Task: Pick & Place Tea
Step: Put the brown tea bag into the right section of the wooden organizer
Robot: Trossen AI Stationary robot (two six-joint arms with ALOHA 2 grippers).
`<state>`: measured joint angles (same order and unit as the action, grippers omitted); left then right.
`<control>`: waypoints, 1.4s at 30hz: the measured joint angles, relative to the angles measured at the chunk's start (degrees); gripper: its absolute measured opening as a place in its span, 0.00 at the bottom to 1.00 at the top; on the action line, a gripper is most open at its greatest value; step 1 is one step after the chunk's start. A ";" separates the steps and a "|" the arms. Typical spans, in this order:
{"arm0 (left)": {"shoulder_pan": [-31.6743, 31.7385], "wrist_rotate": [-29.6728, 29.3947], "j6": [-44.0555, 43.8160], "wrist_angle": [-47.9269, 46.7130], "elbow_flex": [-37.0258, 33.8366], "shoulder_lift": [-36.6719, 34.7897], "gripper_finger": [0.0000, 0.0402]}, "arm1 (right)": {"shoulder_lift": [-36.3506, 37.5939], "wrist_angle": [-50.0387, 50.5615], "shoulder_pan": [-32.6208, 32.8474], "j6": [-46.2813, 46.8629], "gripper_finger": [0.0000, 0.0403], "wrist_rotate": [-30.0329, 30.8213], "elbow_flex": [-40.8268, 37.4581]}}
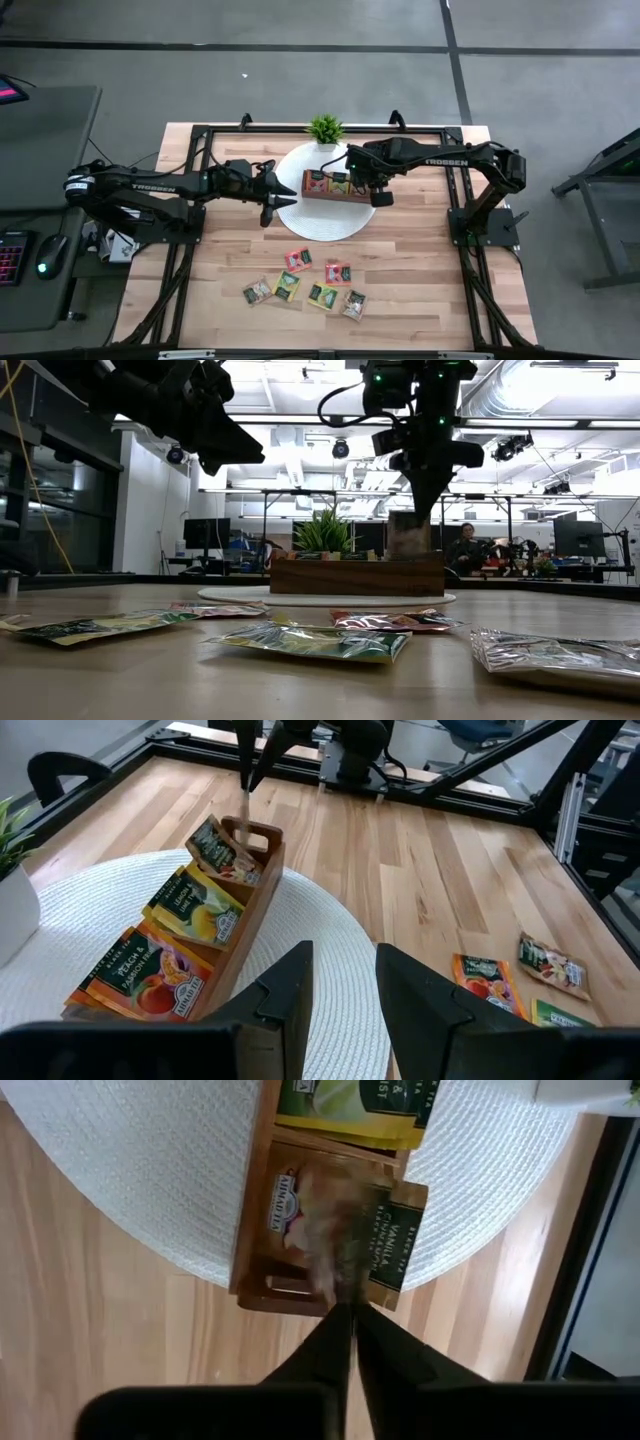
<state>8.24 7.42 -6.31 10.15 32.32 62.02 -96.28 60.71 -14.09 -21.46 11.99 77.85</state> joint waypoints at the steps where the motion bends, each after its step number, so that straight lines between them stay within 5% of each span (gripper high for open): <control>1: 0.00 0.00 0.00 0.01 0.00 0.00 0.28 | -0.01 0.00 0.00 0.01 0.07 0.19 -0.01; 16: 0.01 0.98 0.10 -0.02 0.00 0.00 0.28 | 0.28 -0.34 -0.13 6.36 0.37 5.93 0.01; 31: -0.32 3.81 1.12 -2.59 -0.15 0.00 0.28 | 9.67 4.47 9.62 28.94 0.34 1.37 0.08; 42: -13.59 -2.41 1.60 1.27 -0.35 3.37 0.28 | 10.04 7.21 25.18 49.55 0.33 3.88 0.08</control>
<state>-5.36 5.01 -4.71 11.42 31.97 65.39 -86.24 67.92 11.10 28.09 15.87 77.93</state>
